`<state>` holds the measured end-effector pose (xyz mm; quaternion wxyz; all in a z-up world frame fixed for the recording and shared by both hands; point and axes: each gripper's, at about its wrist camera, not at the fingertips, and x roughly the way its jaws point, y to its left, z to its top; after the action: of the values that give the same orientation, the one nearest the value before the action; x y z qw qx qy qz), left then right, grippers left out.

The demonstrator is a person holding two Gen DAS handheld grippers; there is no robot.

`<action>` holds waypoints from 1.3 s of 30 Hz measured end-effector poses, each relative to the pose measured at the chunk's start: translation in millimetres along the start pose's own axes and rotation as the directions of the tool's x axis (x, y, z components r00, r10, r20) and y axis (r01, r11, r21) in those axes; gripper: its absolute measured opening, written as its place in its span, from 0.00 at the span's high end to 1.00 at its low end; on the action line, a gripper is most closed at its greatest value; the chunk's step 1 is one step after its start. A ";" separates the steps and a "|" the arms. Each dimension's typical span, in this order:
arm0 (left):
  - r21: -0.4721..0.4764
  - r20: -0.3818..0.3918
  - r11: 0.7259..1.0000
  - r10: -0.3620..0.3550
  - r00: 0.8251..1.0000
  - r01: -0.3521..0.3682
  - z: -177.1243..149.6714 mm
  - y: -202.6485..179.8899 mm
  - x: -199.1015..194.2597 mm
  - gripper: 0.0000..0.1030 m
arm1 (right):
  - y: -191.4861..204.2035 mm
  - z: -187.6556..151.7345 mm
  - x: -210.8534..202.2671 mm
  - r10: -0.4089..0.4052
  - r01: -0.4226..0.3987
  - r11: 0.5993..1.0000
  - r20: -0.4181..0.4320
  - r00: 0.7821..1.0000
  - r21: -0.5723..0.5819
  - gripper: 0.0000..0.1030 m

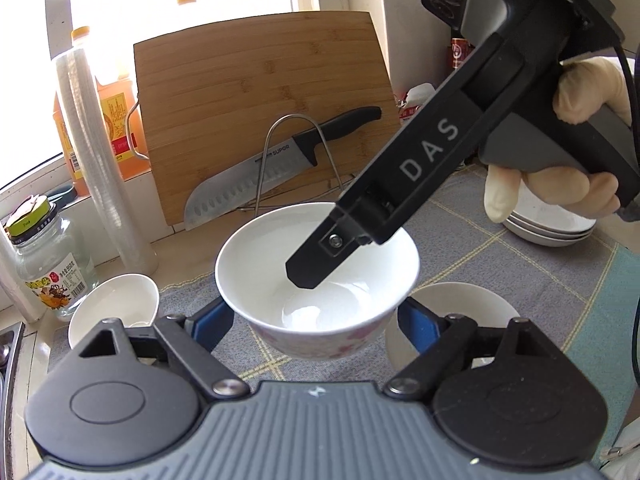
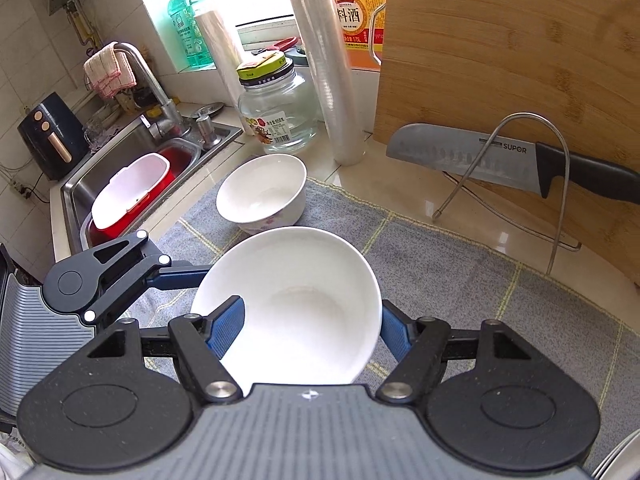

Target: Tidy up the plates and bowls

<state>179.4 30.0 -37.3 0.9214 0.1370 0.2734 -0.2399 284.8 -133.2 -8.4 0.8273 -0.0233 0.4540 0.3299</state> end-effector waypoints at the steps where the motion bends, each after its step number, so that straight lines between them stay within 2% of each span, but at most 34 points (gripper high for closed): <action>1: 0.001 0.001 1.000 -0.005 1.000 0.005 0.4 -2.3 -1.0 0.14 | 0.5 -2.3 -2.9 -0.004 0.004 1.000 0.001 1.000 0.000 0.25; 22: 0.043 0.016 0.994 -0.103 0.995 0.102 0.1 -48.3 -14.6 0.14 | -0.9 -51.3 -45.9 -0.090 0.088 0.994 0.017 0.996 0.062 0.25; 39: 0.036 -0.038 0.989 -0.144 0.989 0.145 -15.1 -65.7 -8.4 0.14 | -5.9 -76.3 -41.0 -0.100 0.102 0.989 -0.031 0.995 0.109 0.25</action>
<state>132.7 -16.7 -52.7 0.8939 0.1387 0.2940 -0.3088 216.8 -185.1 -23.4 0.8372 -0.0047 0.4802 0.2617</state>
